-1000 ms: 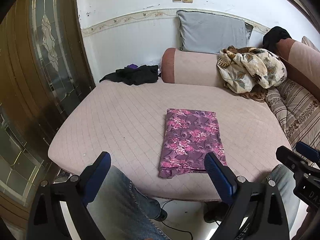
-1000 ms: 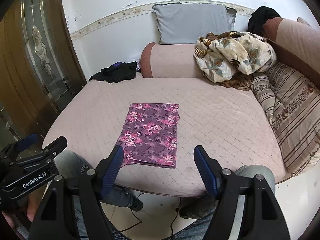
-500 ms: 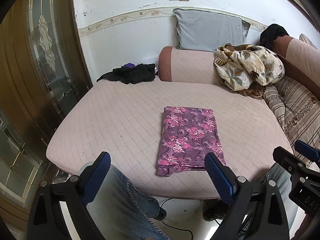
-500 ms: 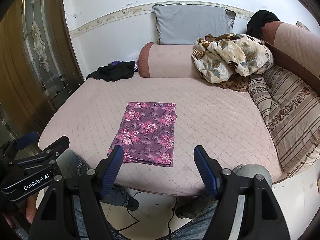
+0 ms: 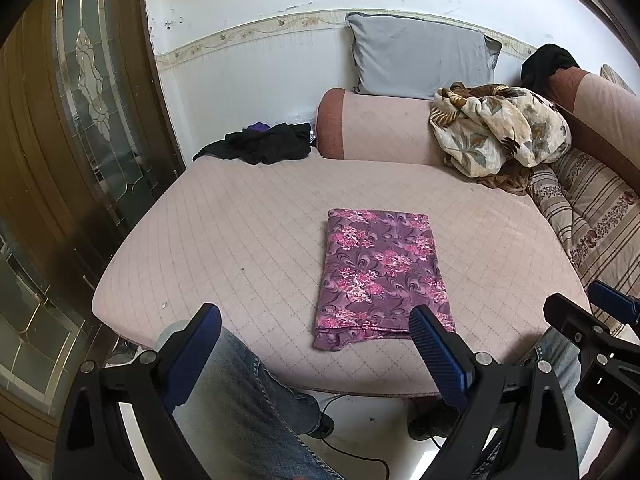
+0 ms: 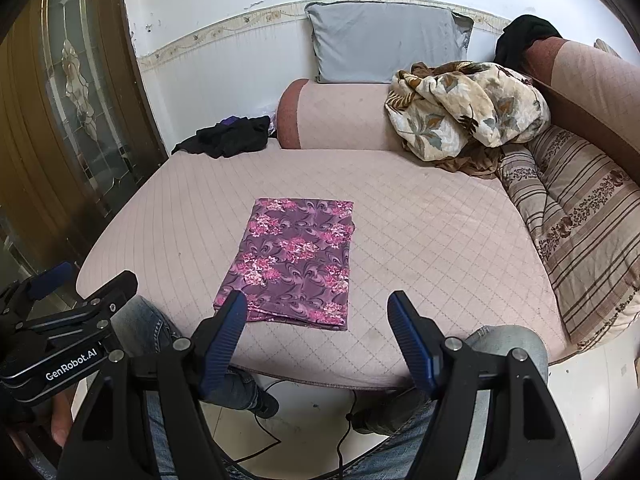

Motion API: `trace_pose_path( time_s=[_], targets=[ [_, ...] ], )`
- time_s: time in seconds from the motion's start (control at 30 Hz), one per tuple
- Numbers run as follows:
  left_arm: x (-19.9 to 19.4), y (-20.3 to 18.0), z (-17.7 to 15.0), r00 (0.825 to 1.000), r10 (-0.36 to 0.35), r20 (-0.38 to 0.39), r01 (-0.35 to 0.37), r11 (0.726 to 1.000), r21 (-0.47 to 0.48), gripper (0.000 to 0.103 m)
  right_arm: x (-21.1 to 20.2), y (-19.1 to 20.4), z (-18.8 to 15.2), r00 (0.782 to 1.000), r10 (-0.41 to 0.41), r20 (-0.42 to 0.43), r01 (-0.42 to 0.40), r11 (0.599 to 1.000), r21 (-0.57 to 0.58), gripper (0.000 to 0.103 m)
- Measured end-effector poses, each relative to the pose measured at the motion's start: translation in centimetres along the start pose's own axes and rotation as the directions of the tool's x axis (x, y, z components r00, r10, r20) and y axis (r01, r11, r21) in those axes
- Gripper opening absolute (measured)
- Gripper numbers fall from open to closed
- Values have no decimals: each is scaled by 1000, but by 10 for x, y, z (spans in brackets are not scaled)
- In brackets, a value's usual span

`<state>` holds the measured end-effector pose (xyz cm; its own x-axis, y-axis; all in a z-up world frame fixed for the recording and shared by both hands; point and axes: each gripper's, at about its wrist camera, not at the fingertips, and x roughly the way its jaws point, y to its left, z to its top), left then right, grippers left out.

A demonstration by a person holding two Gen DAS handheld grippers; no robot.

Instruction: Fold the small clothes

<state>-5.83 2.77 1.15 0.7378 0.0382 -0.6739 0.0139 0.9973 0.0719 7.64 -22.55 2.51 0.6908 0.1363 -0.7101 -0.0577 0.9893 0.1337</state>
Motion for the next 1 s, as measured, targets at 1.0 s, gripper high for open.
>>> trace_pose_path(
  time_s=[1.0],
  targets=[
    [23,-1,2,999,-2,-38,3,1000,7,97,22,-9,8,999,11,-32,-11,1000,-23,72]
  ],
)
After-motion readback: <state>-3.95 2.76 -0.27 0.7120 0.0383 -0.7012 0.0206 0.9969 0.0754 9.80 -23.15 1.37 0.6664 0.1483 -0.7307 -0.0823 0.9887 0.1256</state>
